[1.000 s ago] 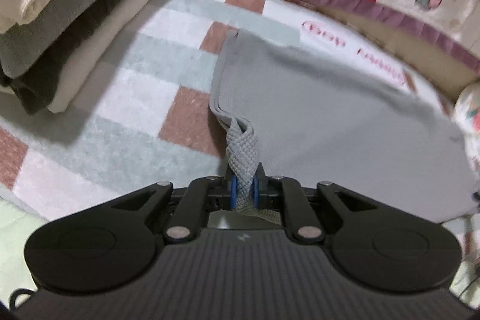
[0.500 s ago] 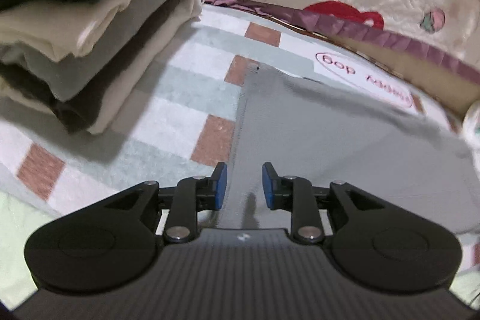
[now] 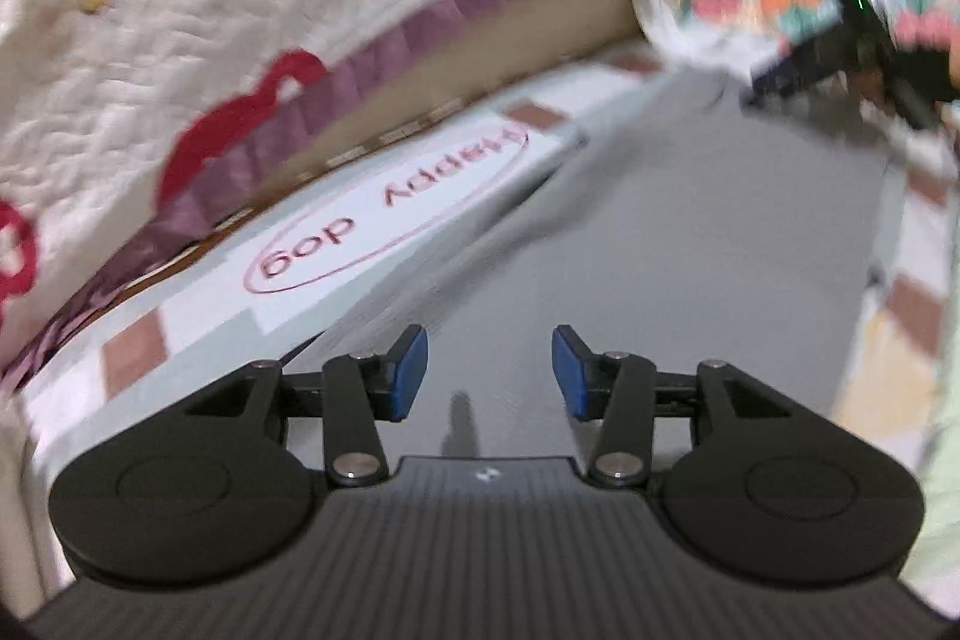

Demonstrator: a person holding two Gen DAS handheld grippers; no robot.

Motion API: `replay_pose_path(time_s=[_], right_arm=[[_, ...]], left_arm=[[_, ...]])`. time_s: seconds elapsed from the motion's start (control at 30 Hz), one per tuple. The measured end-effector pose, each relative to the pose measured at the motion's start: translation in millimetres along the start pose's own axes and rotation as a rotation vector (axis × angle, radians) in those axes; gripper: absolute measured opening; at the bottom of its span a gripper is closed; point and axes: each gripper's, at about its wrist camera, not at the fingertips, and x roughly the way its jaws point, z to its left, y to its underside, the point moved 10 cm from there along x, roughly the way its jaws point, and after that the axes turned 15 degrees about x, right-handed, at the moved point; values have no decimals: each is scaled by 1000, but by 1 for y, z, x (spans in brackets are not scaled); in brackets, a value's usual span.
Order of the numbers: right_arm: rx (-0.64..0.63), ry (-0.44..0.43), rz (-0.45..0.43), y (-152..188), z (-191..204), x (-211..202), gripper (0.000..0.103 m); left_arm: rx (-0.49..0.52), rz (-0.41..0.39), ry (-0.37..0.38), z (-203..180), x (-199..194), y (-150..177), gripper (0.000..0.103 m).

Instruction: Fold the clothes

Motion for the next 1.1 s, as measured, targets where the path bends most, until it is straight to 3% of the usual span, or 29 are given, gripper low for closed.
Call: replay_pose_path(time_s=[0.07,0.17,0.23,0.27,0.3,0.33,0.37,0.43,0.6,0.97,1.07,1.1], right_arm=[[65,-58,-28,-11,-2,4,55],[62,-94,20,-13,2,18,55],[52,-120,43,-13,5,24,52],[63,-136,50,-13,6,24,48],[87,-158,61,-15,5,22,25],[112,-175,67,-16,4,21,11],[136,-185,67,-17,2,19,11],[179,-222,63,-18,-1,13,10],[320,-293,16,-36,-11,4,8],[445,-246,-36,-60,-12,24,7],[432,-206,35,-55,-10,43,7],[403,-167,67,-51,-10,51,7]], left_arm=[[-71,-20,22,10,19,-1,45],[-96,-29,31,15,42,-3,46],[-88,37,1,18,61,3,46],[-89,31,-2,19,64,4,47],[-91,17,-2,19,66,4,47],[-101,0,25,16,67,3,44],[-107,-6,50,14,68,2,42],[-101,-14,66,7,69,2,0],[-109,-29,6,13,67,-8,0],[-148,-30,-141,38,74,-16,0],[-172,13,-116,39,79,-11,1],[-174,33,-100,37,81,-8,6]])
